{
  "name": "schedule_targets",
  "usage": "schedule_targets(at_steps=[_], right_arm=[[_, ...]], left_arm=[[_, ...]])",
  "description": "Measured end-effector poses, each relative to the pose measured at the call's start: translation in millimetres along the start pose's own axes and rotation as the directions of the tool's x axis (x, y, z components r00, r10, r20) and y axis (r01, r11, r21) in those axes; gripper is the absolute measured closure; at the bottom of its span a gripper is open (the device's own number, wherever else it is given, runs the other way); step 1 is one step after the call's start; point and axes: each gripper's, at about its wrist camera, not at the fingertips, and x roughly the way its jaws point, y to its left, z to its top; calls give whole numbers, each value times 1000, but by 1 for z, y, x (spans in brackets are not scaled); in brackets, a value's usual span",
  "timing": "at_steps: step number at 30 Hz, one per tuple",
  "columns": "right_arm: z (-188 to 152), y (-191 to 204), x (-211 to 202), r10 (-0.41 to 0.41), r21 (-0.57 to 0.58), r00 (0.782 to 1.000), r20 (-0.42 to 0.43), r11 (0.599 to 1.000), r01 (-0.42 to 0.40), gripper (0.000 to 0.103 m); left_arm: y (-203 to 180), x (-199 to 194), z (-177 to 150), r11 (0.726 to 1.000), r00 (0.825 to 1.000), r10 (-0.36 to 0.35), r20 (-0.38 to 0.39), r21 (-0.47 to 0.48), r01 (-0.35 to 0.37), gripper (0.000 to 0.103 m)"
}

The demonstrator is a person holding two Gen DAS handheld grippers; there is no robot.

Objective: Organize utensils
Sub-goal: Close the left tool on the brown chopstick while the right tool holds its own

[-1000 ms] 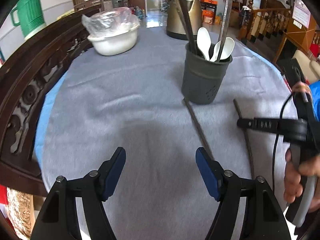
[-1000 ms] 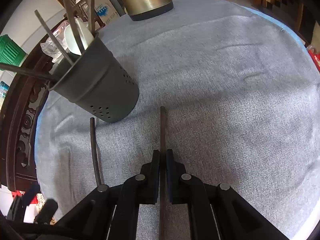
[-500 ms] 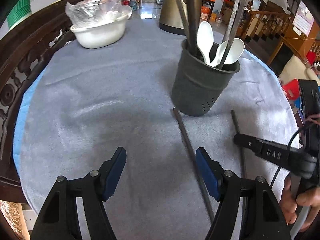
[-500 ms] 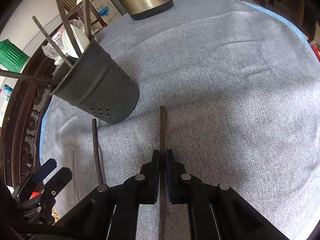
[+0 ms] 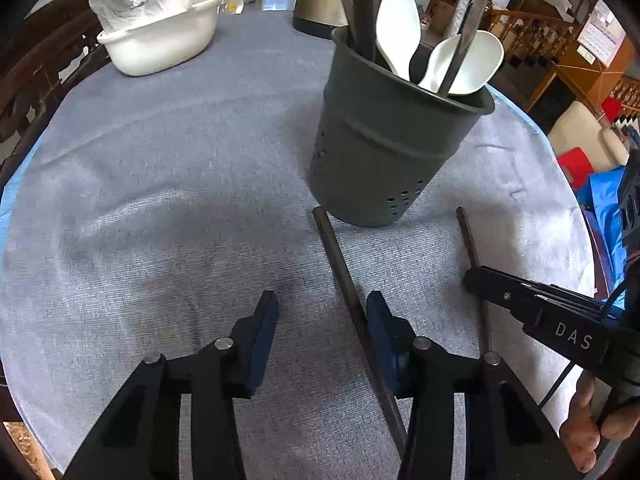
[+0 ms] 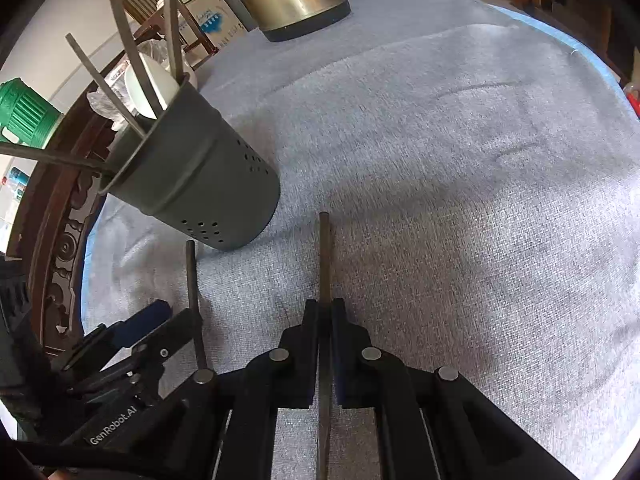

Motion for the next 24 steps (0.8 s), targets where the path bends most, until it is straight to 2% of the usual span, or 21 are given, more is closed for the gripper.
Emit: schedule_targets(at_steps=[7,10,12,14,16,24], right_arm=[[-1,1,1,4,3,1000,6,1000,-4,96],[-2,1,0,4,6,1000,9,1000,-4,96],[-3,2,1,-3,4,1000,14,1000,2,96],[-4,3,1,-10,0,1000,17,1000,10,96],[-5,5,1,-14,0,1000,17,1000,14,96],[-5,11,2,-30,-1,999,19,1000,30,96]], left_arm=[[-20,10,7,999,1000,14,-4,42,-14,58],[-31,14,5,995,999,52,5,90,-53,70],[-36,15,5,993,998,57,7,100,-58,82],[-35,15,5,994,999,47,1,95,-47,88],[-28,12,5,995,1000,30,-5,97,-30,90],[-7,3,-7,979,999,8,-44,203,1,95]])
